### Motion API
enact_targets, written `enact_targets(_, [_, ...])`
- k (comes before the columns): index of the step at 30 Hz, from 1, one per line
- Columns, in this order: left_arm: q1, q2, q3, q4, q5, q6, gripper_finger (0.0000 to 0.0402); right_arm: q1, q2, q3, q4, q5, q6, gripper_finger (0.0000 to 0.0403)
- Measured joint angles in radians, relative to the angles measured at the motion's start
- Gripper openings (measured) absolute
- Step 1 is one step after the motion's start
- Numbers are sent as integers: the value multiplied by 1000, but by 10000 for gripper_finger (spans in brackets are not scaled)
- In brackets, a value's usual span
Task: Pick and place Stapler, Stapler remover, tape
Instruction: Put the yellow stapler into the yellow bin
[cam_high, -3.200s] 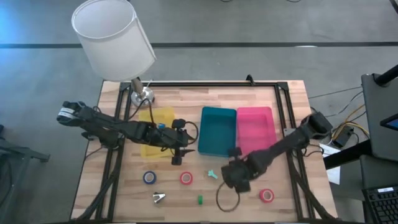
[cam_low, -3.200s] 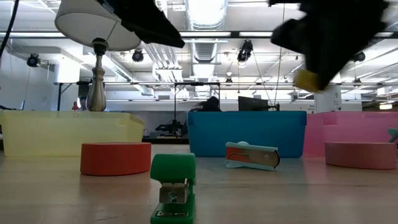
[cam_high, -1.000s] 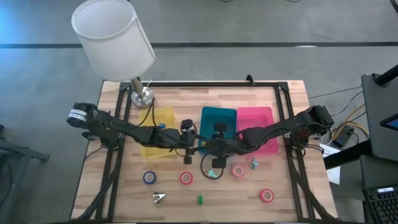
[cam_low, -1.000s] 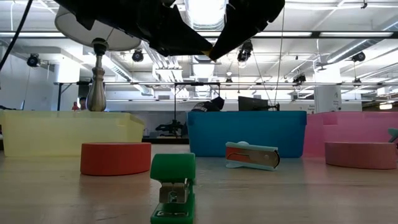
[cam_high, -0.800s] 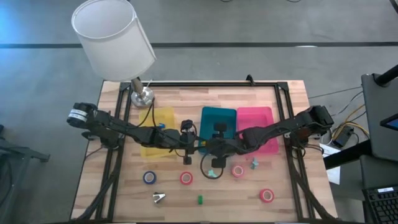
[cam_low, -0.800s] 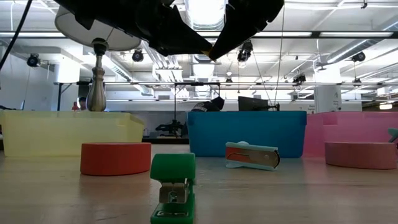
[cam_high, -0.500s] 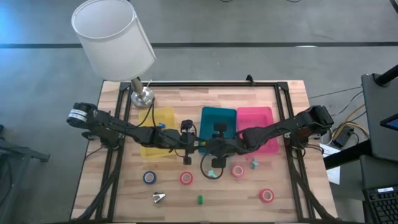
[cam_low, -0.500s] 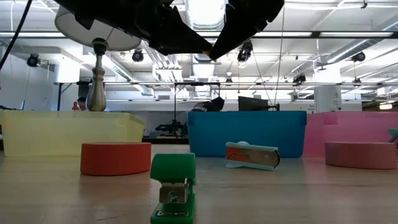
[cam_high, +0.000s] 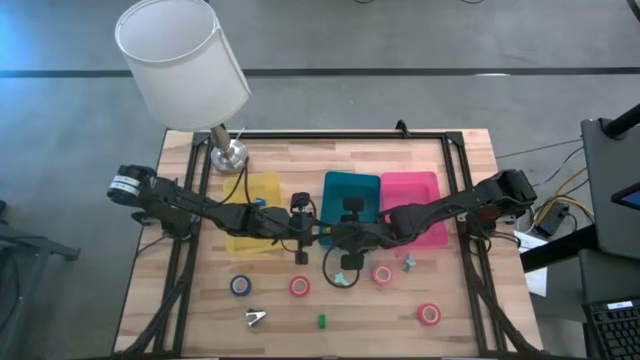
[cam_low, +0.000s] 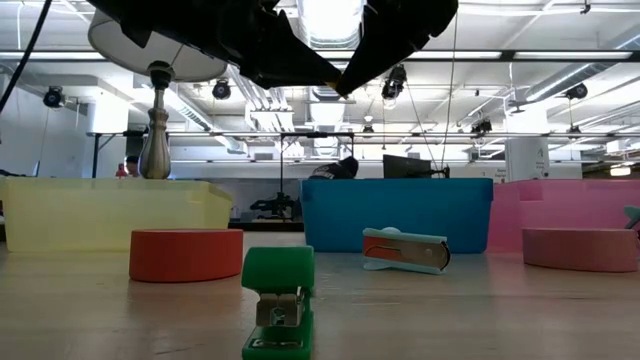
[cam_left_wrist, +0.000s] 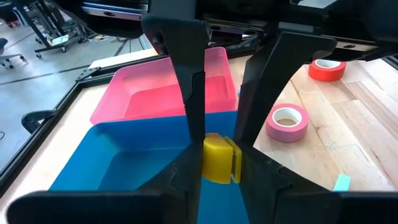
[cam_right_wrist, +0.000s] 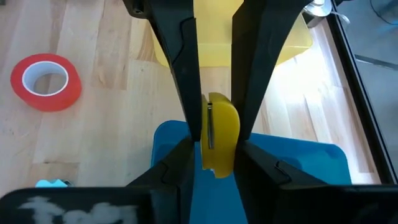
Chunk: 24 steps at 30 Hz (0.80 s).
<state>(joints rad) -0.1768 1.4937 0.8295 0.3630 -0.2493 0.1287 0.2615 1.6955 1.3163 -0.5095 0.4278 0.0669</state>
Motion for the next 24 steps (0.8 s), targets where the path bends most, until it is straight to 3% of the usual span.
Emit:
enact_targets(18, [0,-2,0,-8,-2,-2,92,0,-13,0,-138,-1,32,105])
enact_targets(24, [0,-46,3,-126,-2,-9,92,0,-27,0,-219,-1,131,98])
